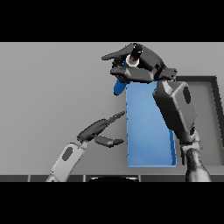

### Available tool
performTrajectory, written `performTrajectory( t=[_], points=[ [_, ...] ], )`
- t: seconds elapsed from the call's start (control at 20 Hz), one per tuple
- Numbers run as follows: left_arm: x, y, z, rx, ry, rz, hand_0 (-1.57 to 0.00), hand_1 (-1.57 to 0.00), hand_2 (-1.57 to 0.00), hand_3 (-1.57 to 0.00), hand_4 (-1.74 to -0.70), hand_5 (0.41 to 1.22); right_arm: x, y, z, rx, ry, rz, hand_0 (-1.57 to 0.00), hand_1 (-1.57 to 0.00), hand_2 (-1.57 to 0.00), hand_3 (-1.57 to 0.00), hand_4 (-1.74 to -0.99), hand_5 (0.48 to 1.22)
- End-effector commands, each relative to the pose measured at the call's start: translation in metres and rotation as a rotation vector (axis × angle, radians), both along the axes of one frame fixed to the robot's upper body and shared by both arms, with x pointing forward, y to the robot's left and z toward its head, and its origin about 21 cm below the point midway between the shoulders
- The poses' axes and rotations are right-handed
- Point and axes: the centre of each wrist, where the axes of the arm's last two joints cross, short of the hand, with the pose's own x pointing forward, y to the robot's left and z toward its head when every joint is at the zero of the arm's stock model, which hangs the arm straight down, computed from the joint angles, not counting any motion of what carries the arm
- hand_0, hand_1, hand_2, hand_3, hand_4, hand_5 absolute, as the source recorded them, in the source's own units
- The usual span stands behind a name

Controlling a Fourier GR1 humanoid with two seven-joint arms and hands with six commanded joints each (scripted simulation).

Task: Pick up the blue pipe and place it into the blue bin.

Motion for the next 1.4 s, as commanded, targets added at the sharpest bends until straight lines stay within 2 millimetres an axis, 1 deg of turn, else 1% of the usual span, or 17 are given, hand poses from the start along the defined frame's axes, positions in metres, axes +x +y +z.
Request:
performTrajectory(
  t=[0.0,0.1,0.2,0.25,0.4,0.45,0.55,0.6,0.85,0.95,1.0,1.05,1.1,1.15,1.2,1.25,1.35],
  points=[
    [0.003,0.002,0.005,-0.003,-0.015,0.006,0.0,0.0,0.0,0.0,-0.9,0.487,0.009,-0.006,0.002,-0.004,0.013,-0.049,-1.57,-1.57,-1.57,-1.57,-1.497,1.221],
    [0.004,0.002,0.008,0.008,-0.008,0.002,0.0,0.0,0.0,0.0,-0.89,0.485,0.025,-0.019,-0.004,-0.039,0.038,-0.139,-1.57,-1.57,-1.57,-1.57,-1.498,1.221],
    [0.004,0.006,0.006,0.012,-0.004,0.01,0.0,0.0,0.0,0.0,-0.89,0.483,0.046,-0.039,-0.019,-0.062,0.103,-0.244,-1.57,-1.57,-1.57,-1.57,-1.498,1.221],
    [0.006,0.005,0.007,0.006,-0.004,0.008,0.0,0.0,0.0,0.0,-0.89,0.482,0.053,-0.046,-0.029,-0.072,0.145,-0.272,-1.57,-1.57,-1.57,-1.57,-1.498,1.221],
    [0.005,0.007,0.009,0.018,-0.014,0.011,0.0,0.0,0.0,0.0,-0.88,0.482,0.071,-0.07,-0.076,-0.139,0.27,-0.384,-1.57,-1.57,-1.57,-1.57,-1.499,1.221],
    [0.006,0.007,0.007,0.017,-0.003,0.013,0.0,0.0,0.0,0.0,-0.88,0.482,0.071,-0.077,-0.085,-0.147,0.302,-0.413,-1.57,-1.57,-1.57,-1.57,-1.499,1.221],
    [0.006,0.008,0.005,0.016,-0.011,0.016,0.0,0.0,0.0,0.0,-0.87,0.483,0.069,-0.089,-0.116,-0.201,0.392,-0.472,-1.57,-1.57,-1.57,-1.57,-1.499,1.221],
    [0.008,0.008,0.004,0.025,-0.003,0.014,0.0,0.0,0.0,0.0,-0.87,0.483,0.068,-0.091,-0.127,-0.232,0.425,-0.504,-1.57,-1.57,-1.57,-1.57,-1.499,1.221],
    [0.002,0.01,0.001,-0.002,-0.009,0.004,0.0,0.0,0.0,0.0,-0.88,0.479,0.053,-0.106,-0.174,-0.369,0.634,-0.631,-1.57,-1.57,-1.57,-1.57,-1.499,1.221],
    [0.003,0.007,0.005,0.003,-0.014,0.005,0.0,0.0,0.0,0.0,-0.88,0.475,0.049,-0.112,-0.191,-0.421,0.698,-0.659,-1.57,-1.57,-1.57,-1.02,-1.586,1.221],
    [0.001,0.007,0.003,0.013,-0.01,0.005,0.0,0.0,0.0,0.0,-0.88,0.476,0.048,-0.117,-0.202,-0.457,0.734,-0.668,-1.57,-1.57,-1.57,-0.82,-1.617,1.221],
    [0.002,0.003,0.003,0.011,-0.006,0.004,0.0,0.0,0.0,0.0,-0.88,0.479,0.046,-0.119,-0.208,-0.497,0.741,-0.665,-1.57,-1.57,-1.57,-0.68,-1.642,1.221],
    [0.002,0.004,0.001,0.014,-0.002,0.005,0.0,0.0,0.0,0.0,-0.88,0.481,0.046,-0.122,-0.217,-0.542,0.766,-0.674,-1.57,-1.57,-1.57,-0.62,-1.662,1.221],
    [0.005,0.003,0.006,0.011,-0.01,0.01,0.0,0.0,0.0,0.0,-0.89,0.483,0.045,-0.123,-0.224,-0.575,0.789,-0.68,-1.57,-1.57,-1.57,-0.81,-1.617,1.199],
    [0.005,0.001,0.006,0.009,-0.008,0.007,0.0,0.0,0.0,0.0,-0.89,0.486,0.046,-0.125,-0.234,-0.612,0.837,-0.694,-1.57,-1.51,-1.45,-0.96,-1.573,1.188],
    [0.005,0.003,0.005,0.015,-0.012,0.006,0.0,0.0,0.0,0.0,-0.88,0.49,0.049,-0.126,-0.241,-0.636,0.89,-0.707,-1.26,-1.21,-1.16,-0.77,-1.515,1.176],
    [0.006,0.005,0.004,0.018,-0.012,0.004,0.0,0.0,0.0,0.0,-0.88,0.495,0.049,-0.129,-0.252,-0.645,0.991,-0.703,-0.8,-0.77,-0.74,-0.49,-1.385,1.114]
  ],
)
